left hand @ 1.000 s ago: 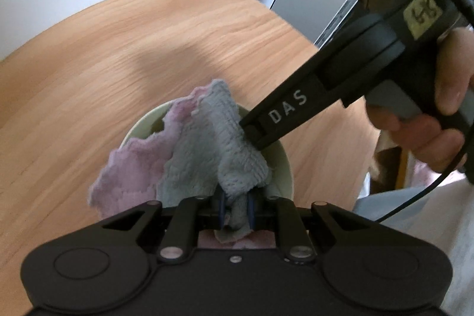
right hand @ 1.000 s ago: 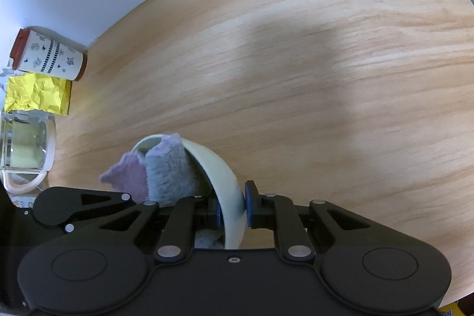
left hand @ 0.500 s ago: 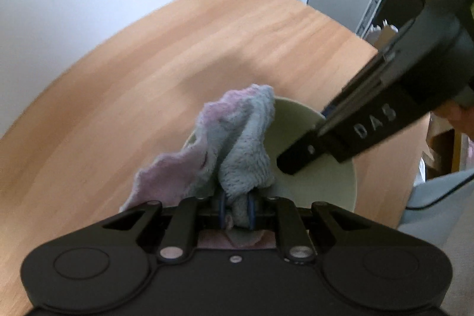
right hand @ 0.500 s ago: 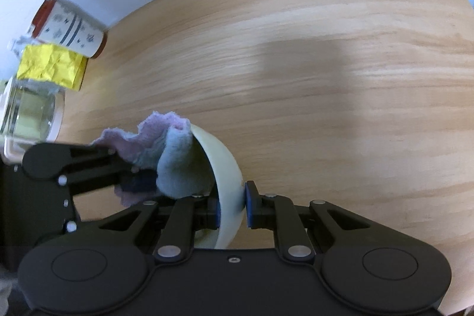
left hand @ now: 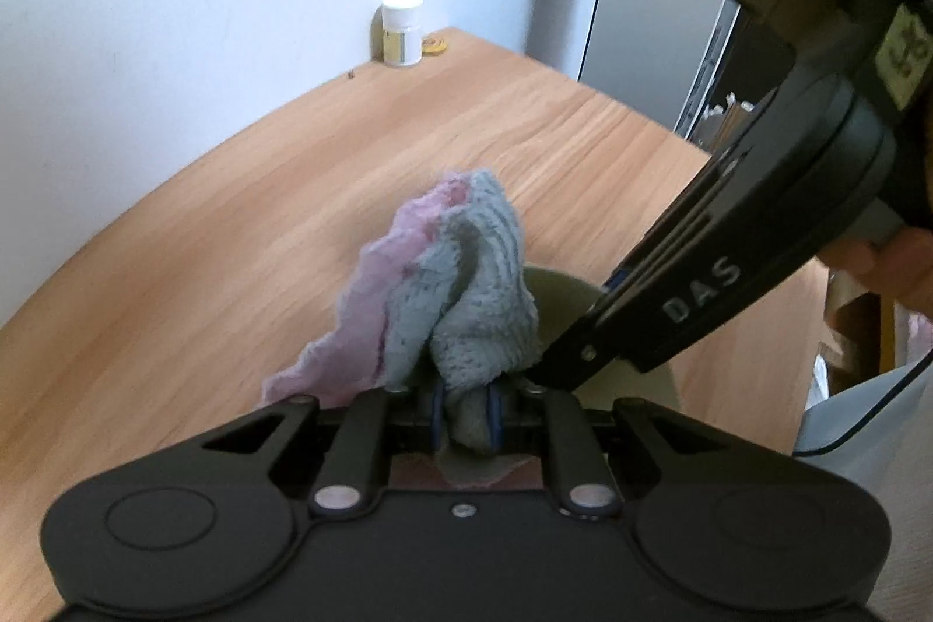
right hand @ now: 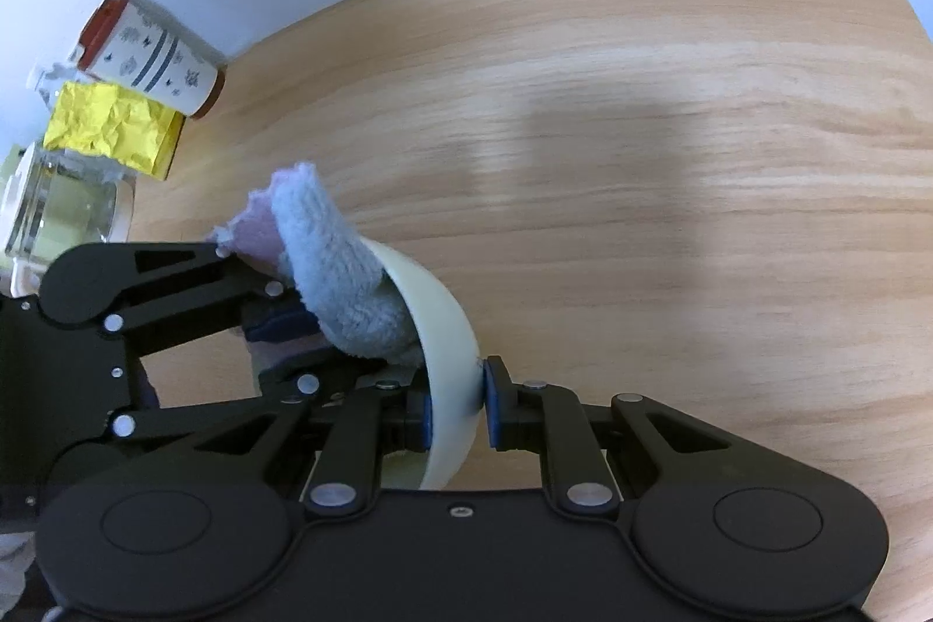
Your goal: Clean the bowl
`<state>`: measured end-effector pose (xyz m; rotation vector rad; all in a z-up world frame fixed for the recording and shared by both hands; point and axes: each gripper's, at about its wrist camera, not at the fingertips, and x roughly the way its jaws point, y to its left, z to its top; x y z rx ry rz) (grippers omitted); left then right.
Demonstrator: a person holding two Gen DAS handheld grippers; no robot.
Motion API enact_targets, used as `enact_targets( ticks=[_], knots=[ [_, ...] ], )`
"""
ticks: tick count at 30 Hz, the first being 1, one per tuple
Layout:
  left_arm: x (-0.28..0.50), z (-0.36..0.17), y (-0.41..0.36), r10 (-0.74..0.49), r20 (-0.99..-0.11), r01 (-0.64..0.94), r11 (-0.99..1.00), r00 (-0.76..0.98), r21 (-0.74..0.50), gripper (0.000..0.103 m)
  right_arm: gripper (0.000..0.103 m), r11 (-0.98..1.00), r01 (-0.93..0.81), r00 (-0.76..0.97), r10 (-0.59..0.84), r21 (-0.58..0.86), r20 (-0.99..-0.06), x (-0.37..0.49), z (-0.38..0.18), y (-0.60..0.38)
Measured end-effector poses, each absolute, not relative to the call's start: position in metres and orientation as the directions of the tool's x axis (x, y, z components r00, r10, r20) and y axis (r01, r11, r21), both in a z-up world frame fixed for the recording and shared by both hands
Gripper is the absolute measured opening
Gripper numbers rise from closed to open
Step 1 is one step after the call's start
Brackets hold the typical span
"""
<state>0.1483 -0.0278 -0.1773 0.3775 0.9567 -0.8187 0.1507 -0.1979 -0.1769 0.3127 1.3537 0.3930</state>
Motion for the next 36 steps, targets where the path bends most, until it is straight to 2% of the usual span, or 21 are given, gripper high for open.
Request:
enact_targets(
  ticks=[8,19,36],
  knots=[
    [0.146,-0.172,-0.008,-0.432,-0.853,0.724,0.683,0.294,-0.097,0.013,0.018,0.899,-0.026,0.155,0.437,0.438,-0.886,0.155,-0.181,-0.206],
    [0.124,-0.146,0.047,-0.484,-0.797,0.616,0.766,0.363,-0.184,0.013,0.018,0.889,0.013,0.151,0.45,0.457,-0.88,0.16,-0.188,-0.21],
    [0.126,-0.167,0.041,-0.491,-0.779,0.625,0.762,0.39,-0.168,0.015,0.013,0.876,0.119,0.148,0.45,0.468,-0.881,0.161,-0.211,-0.214]
  ],
)
